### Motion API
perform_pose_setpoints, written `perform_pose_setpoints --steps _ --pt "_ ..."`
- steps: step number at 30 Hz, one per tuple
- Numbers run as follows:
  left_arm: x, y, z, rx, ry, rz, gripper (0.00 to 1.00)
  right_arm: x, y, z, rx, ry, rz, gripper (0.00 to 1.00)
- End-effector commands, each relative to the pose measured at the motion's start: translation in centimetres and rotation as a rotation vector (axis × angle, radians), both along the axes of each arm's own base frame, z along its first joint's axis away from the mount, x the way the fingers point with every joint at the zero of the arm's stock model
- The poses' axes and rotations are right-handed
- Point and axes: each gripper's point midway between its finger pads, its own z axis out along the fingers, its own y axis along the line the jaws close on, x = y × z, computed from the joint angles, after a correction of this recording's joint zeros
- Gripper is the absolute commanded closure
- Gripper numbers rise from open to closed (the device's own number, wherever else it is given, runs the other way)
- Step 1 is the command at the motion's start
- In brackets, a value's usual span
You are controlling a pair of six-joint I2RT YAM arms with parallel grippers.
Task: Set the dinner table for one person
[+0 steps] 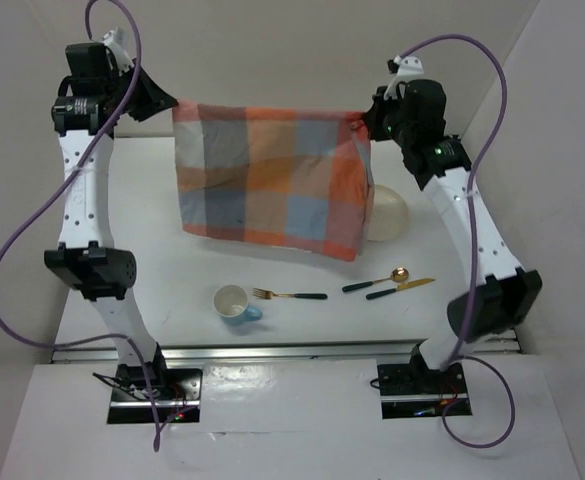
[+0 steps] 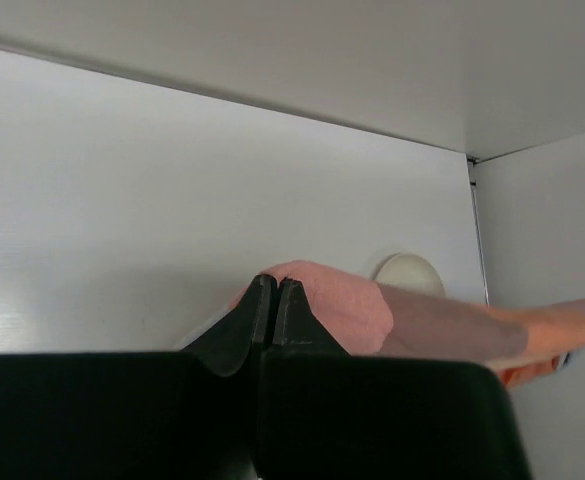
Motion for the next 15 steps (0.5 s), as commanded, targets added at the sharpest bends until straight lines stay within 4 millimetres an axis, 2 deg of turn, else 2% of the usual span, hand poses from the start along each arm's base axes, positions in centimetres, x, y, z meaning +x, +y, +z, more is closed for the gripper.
perform_pose_setpoints --steps 1,2,3,4,5,6,7,9,12,13,14,15 --pt "3.1 0.1 -0.3 -0.061 -0.027 -0.029 1.00 4.3 0.4 5.4 0.050 -0.202 0.085 1.00" --pt "3.7 0.6 -0.3 -0.076 -0.036 -0.026 1.00 4.9 0.1 7.4 0.057 -0.246 0.084 1.00" --pt "4.6 0.9 -0.3 -0.101 -0.055 -0.033 1.00 6.5 0.0 6.5 0.065 -0.231 0.081 1.00" --pt "4.7 0.8 0.1 -0.112 -0.068 -0.041 1.00 6.8 0.4 6.7 0.068 -0.236 0.101 1.00" --pt "5.2 1.4 -0.3 -0.124 -0.067 -0.034 1.00 7.1 0.0 8.4 0.081 -0.274 0.090 1.00" --pt "5.2 1.9 0.2 -0.145 -0.077 -0.035 1.00 7.7 0.2 7.9 0.081 -0.267 0.099 1.00" --pt "5.3 1.7 0.7 -0.152 -0.098 -0.045 1.00 7.6 0.2 8.5 0.082 -0.279 0.100 1.00" --pt "5.2 2.9 0.7 -0.181 -0.092 -0.036 1.00 7.9 0.5 8.8 0.094 -0.294 0.110 1.00" --pt "4.6 4.0 -0.4 -0.190 -0.066 -0.018 1.00 7.7 0.7 7.2 0.092 -0.264 0.126 1.00" --pt "3.6 3.9 0.7 -0.169 -0.094 -0.014 1.00 6.9 1.0 7.8 0.106 -0.281 0.147 1.00" --pt "3.9 4.2 -1.2 -0.167 -0.052 -0.001 1.00 6.6 1.2 7.1 0.106 -0.271 0.159 1.00" --pt "2.8 4.1 -2.5 -0.172 -0.014 0.014 1.00 6.4 1.4 3.8 0.102 -0.210 0.172 1.00"
